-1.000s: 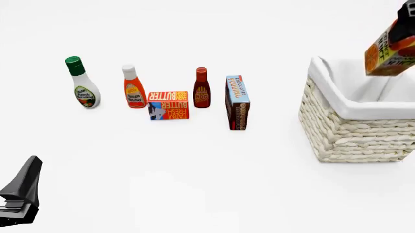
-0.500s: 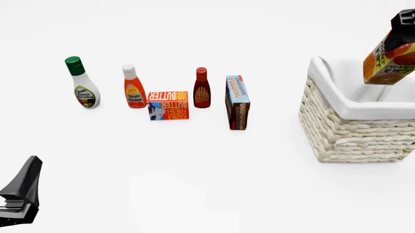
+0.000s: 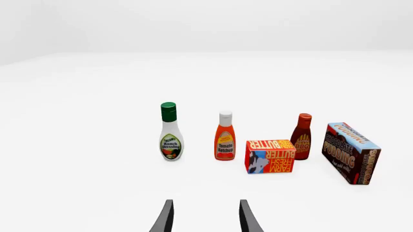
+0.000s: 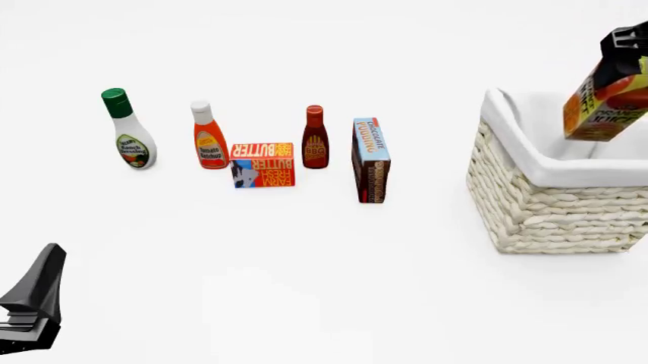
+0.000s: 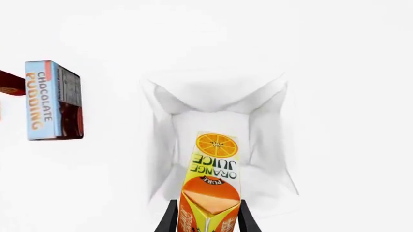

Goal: Pick the orange juice and place it in the basket.

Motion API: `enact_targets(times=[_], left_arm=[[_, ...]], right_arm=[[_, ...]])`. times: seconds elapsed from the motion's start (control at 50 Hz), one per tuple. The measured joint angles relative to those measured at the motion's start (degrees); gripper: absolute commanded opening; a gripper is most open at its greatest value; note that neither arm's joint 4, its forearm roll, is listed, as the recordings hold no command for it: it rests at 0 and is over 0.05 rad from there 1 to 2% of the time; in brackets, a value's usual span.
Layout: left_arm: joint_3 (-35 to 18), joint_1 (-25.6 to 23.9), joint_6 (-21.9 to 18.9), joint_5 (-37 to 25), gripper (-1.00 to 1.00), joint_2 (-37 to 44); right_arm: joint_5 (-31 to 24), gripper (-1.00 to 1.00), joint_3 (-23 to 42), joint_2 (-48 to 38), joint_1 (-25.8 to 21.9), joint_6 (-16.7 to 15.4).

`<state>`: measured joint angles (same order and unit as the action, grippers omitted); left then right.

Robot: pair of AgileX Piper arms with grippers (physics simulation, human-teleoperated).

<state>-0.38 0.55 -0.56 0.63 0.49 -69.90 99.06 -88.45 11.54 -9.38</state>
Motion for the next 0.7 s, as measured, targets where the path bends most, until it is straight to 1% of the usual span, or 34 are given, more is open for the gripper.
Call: enact_targets(times=[0.44, 0.7], left_arm=[[0.0, 0.0, 0.0, 0.0, 1.0, 0.0], [0.0, 0.0, 0.0, 0.0, 1.0, 0.0]], right_arm=[[0.0, -1.0, 1.1, -4.3, 0.8, -0.4], [0.0, -1.0, 2.2, -6.5, 0.5, 0.2]])
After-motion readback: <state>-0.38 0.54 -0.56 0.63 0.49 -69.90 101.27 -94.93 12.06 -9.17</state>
